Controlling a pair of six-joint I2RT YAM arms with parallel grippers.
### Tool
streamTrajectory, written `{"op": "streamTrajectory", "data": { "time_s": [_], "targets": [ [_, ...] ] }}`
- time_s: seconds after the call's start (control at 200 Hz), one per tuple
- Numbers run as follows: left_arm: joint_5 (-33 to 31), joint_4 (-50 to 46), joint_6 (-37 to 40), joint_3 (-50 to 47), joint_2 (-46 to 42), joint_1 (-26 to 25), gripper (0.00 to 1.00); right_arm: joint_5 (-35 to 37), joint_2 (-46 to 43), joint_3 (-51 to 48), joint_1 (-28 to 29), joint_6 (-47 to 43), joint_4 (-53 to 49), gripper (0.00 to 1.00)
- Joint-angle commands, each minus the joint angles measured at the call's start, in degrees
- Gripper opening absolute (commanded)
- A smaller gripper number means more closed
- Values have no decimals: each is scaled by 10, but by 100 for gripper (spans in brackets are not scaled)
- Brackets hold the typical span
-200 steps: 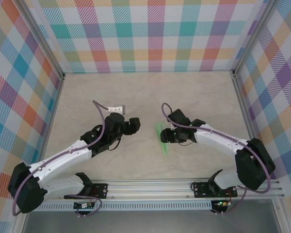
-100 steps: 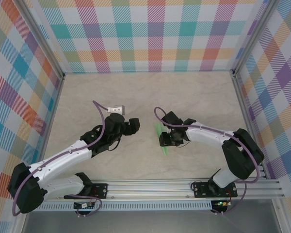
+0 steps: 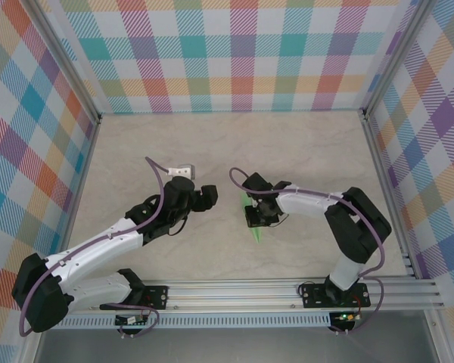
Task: Fold a paper plane with a square sheet of paper (fold left side to right side)
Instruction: Pick up the paper plane at the center of the table, then place the paper plane at the center of the table.
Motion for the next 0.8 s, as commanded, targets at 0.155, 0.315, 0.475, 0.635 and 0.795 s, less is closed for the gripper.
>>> {"op": "streamTrajectory", "data": {
  "time_s": [0.155,0.315,0.475,0.635,0.795],
  "targets": [
    [-14,-67,24,23,-32,-3,82,93,82,203,-49,-25,-169,10],
    [-12,-75,18,14,-53,-3,83,119,170,319,-72,-20,-203,11],
    [-11,-84,14,5,-62,-4,83,113,236,386,-76,-12,-212,11],
    [-15,-92,15,3,-63,-4,83,112,271,409,-77,-10,-218,12],
    [-13,-81,10,-2,-57,-4,83,88,283,402,-77,-12,-204,16]
  ]
}}
